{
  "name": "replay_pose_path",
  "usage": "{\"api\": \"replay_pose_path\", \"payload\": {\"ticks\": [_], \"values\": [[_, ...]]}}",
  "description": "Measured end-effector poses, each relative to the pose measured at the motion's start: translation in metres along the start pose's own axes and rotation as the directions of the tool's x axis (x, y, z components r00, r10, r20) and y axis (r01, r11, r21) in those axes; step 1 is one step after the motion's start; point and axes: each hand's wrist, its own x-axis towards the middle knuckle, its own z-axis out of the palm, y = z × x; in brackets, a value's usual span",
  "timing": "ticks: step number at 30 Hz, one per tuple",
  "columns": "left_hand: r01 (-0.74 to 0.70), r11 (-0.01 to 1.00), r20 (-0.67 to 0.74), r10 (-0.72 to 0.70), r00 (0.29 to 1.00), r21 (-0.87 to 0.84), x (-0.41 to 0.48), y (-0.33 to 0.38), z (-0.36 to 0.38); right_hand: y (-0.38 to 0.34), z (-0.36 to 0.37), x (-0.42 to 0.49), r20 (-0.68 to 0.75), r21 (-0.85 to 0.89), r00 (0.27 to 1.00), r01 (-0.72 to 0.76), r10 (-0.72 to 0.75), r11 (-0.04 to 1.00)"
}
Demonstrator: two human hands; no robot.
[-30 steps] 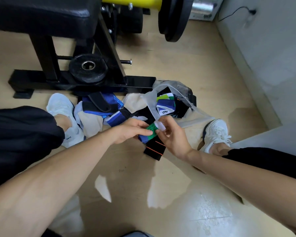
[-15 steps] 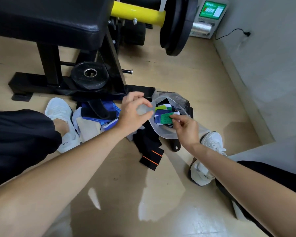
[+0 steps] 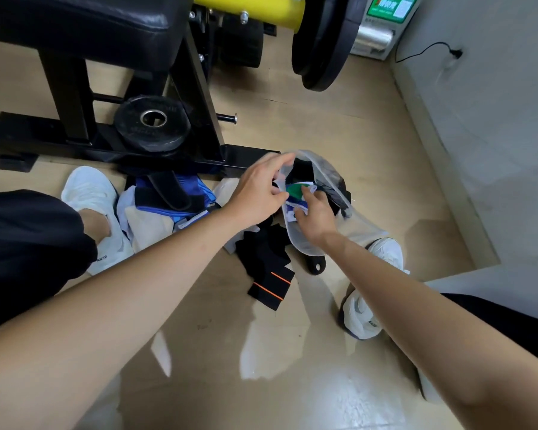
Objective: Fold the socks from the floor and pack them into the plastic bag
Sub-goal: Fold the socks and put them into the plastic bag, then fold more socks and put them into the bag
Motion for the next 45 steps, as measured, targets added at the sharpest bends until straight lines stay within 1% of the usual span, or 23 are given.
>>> {"api": "replay_pose_path", "payload": {"ticks": [3, 7, 8, 10, 12, 13, 15, 17, 19, 20, 22, 23, 25, 27, 29, 32, 36, 38, 39, 41, 42, 43, 45], "values": [[-0.038, 0.999, 0.001, 0.038, 0.999, -0.014, 0.01, 0.003, 0.002, 0.001, 0.001, 0.034, -0.012, -0.067, 1.0, -0.013, 0.012, 0.998], [-0.028, 0.998, -0.022, 0.027, 0.999, -0.056, 0.019, 0.0, 0.001, -0.001, 0.0, 0.069, 0.035, -0.181, 0.994, -0.092, 0.1, 0.979], [-0.02, 0.997, -0.029, 0.018, 0.999, -0.069, 0.021, -0.001, -0.001, -0.002, 0.001, 0.073, 0.068, -0.217, 0.992, -0.09, 0.107, 0.972], [-0.002, 0.997, -0.033, 0.0, 0.999, -0.081, 0.021, -0.005, -0.005, 0.002, 0.007, 0.081, 0.202, -0.246, 0.972, -0.07, 0.122, 0.967], [0.02, 0.997, -0.022, -0.022, 1.0, -0.077, 0.02, -0.009, -0.01, 0.007, 0.013, 0.085, 0.332, -0.256, 0.932, -0.06, 0.146, 0.965], [0.032, 0.997, -0.014, -0.033, 0.999, -0.075, 0.018, -0.011, -0.011, 0.011, 0.015, 0.085, 0.354, -0.254, 0.923, -0.058, 0.149, 0.965], [0.051, 0.996, 0.002, -0.051, 0.999, -0.071, 0.014, -0.015, -0.016, 0.008, 0.011, 0.077, 0.347, -0.213, 0.929, -0.053, 0.126, 0.976], [0.068, 0.994, 0.017, -0.067, 0.998, -0.09, 0.007, -0.016, -0.023, -0.002, 0.001, 0.058, 0.341, -0.108, 0.938, -0.02, 0.055, 0.994], [0.112, 0.985, -0.002, -0.113, 0.994, -0.133, 0.0, -0.017, -0.031, -0.01, -0.009, 0.032, 0.293, 0.028, 0.956, -0.012, 0.003, 1.0], [0.137, 0.98, -0.02, -0.141, 0.99, -0.145, -0.003, -0.019, -0.037, -0.013, -0.012, 0.018, 0.239, 0.077, 0.97, 0.011, -0.03, 0.997], [0.178, 0.976, -0.056, -0.186, 0.981, -0.127, -0.011, -0.025, -0.051, -0.019, -0.015, -0.015, 0.088, 0.124, 0.99, 0.1, -0.111, 0.987], [0.199, 0.974, -0.068, -0.207, 0.976, -0.104, -0.014, -0.03, -0.058, -0.024, -0.014, -0.032, -0.004, 0.139, 0.986, 0.164, -0.165, 0.977], [0.248, 0.967, -0.095, -0.253, 0.963, -0.057, -0.021, -0.042, -0.073, -0.039, -0.01, -0.064, -0.156, 0.147, 0.934, 0.343, -0.32, 0.928], [0.308, 0.951, -0.136, -0.305, 0.943, 0.004, -0.028, -0.06, -0.087, -0.062, -0.003, -0.086, -0.205, 0.153, 0.863, 0.494, -0.461, 0.856], [0.363, 0.929, -0.179, -0.346, 0.921, 0.075, -0.037, -0.08, -0.1, -0.082, 0.013, -0.093, -0.158, 0.166, 0.821, 0.571, -0.549, 0.804], [0.442, 0.883, -0.249, -0.398, 0.883, 0.156, -0.052, -0.106, -0.115, -0.106, 0.045, -0.085, -0.074, 0.165, 0.816, 0.577, -0.573, 0.8], [0.545, 0.753, -0.296, -0.461, 0.837, 0.369, -0.074, -0.132, -0.129, -0.124, 0.084, -0.054, 0.091, 0.178, 0.89, 0.426, -0.446, 0.887], [0.592, 0.691, -0.292, -0.515, 0.806, 0.415, -0.083, -0.148, -0.131, -0.128, 0.102, -0.034, 0.153, 0.149, 0.916, 0.349, -0.371, 0.925], [0.631, 0.658, -0.29, -0.561, 0.775, 0.412, -0.087, -0.156, -0.131, -0.129, 0.111, -0.023, 0.17, 0.12, 0.926, 0.321, -0.338, 0.939], [0.697, 0.581, -0.271, -0.653, 0.707, 0.419, -0.093, -0.172, -0.129, -0.129, 0.128, -0.004, 0.224, 0.045, 0.929, 0.293, -0.295, 0.955], [0.71, 0.552, -0.25, -0.684, 0.685, 0.438, -0.095, -0.178, -0.127, -0.129, 0.137, 0.004, 0.265, 0.013, 0.92, 0.296, -0.289, 0.955], [0.706, 0.538, -0.225, -0.699, 0.679, 0.46, -0.096, -0.184, -0.126, -0.13, 0.144, 0.01, 0.302, -0.012, 0.908, 0.308, -0.291, 0.951], [0.694, 0.552, -0.189, -0.704, 0.685, 0.463, -0.095, -0.189, -0.121, -0.133, 0.158, 0.022, 0.333, -0.043, 0.89, 0.345, -0.312, 0.938]]}}
